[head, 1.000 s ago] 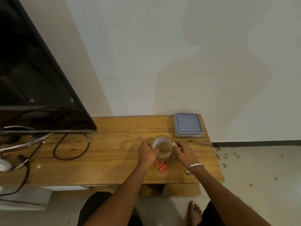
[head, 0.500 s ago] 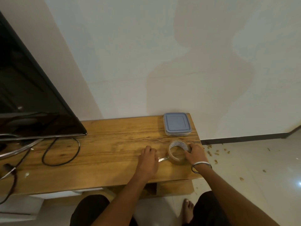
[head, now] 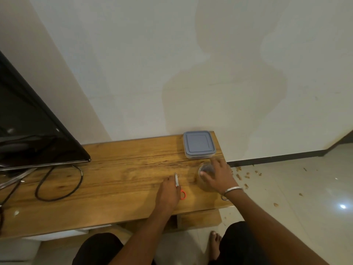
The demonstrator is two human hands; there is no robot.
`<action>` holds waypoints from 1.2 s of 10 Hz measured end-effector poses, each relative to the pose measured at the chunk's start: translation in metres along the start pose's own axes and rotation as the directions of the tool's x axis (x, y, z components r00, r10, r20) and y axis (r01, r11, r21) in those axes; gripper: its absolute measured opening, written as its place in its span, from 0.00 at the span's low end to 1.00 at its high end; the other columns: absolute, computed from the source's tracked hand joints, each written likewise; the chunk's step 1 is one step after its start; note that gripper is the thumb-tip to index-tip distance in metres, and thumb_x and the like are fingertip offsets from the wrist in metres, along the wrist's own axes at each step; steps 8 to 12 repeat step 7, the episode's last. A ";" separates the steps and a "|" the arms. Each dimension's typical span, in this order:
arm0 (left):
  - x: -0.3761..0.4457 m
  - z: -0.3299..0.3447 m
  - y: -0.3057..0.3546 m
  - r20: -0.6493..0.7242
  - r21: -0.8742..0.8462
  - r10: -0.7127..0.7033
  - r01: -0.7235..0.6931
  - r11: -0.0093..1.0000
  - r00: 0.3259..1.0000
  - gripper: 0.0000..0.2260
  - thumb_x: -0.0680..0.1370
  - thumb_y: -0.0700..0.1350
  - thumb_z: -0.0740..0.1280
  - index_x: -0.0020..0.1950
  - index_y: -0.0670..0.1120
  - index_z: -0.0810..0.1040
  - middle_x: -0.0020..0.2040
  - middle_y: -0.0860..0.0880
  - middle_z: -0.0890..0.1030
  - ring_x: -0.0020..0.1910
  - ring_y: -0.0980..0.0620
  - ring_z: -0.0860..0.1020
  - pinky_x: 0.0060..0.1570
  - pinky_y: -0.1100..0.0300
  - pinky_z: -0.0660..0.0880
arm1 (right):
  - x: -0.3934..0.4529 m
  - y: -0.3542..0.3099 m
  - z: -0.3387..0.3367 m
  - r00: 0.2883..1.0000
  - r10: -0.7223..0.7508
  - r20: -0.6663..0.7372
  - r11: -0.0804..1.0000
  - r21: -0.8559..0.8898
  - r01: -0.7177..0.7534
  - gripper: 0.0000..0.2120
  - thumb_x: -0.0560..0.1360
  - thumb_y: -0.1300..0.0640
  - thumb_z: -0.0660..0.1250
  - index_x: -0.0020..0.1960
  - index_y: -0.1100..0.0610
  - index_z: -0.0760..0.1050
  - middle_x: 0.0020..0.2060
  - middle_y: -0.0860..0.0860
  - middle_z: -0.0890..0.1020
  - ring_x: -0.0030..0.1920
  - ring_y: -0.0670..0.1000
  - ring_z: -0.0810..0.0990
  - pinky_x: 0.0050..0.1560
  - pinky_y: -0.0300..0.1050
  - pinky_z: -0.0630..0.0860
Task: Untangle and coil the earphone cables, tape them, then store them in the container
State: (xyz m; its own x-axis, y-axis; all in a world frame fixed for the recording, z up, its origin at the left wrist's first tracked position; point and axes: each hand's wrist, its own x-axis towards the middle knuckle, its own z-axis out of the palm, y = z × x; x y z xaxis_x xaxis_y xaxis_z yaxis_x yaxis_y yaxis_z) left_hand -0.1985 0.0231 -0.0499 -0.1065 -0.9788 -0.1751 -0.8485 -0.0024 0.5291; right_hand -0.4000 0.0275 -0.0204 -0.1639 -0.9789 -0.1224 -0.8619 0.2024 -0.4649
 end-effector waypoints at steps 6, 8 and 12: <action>0.017 0.008 0.020 -0.034 -0.072 -0.020 0.018 0.997 0.999 0.10 0.81 0.49 0.63 0.56 0.43 0.74 0.53 0.47 0.74 0.45 0.54 0.73 0.42 0.61 0.70 | 0.002 0.007 0.010 0.997 0.009 0.074 0.972 -0.236 0.009 0.48 0.67 0.37 0.69 0.76 0.52 0.47 0.75 0.51 0.52 0.74 0.58 0.52 0.73 0.56 0.58; 0.015 -0.001 0.012 -0.033 -0.086 0.009 -0.012 0.996 0.999 0.08 0.82 0.48 0.60 0.54 0.44 0.73 0.52 0.48 0.75 0.45 0.54 0.73 0.43 0.60 0.72 | -0.001 0.001 0.009 0.996 0.053 0.078 0.970 -0.240 -0.033 0.49 0.67 0.33 0.65 0.77 0.49 0.43 0.76 0.50 0.48 0.76 0.58 0.46 0.71 0.65 0.56; 0.015 -0.001 0.012 -0.033 -0.086 0.009 -0.012 0.996 0.999 0.08 0.82 0.48 0.60 0.54 0.44 0.73 0.52 0.48 0.75 0.45 0.54 0.73 0.43 0.60 0.72 | -0.001 0.001 0.009 0.996 0.053 0.078 0.970 -0.240 -0.033 0.49 0.67 0.33 0.65 0.77 0.49 0.43 0.76 0.50 0.48 0.76 0.58 0.46 0.71 0.65 0.56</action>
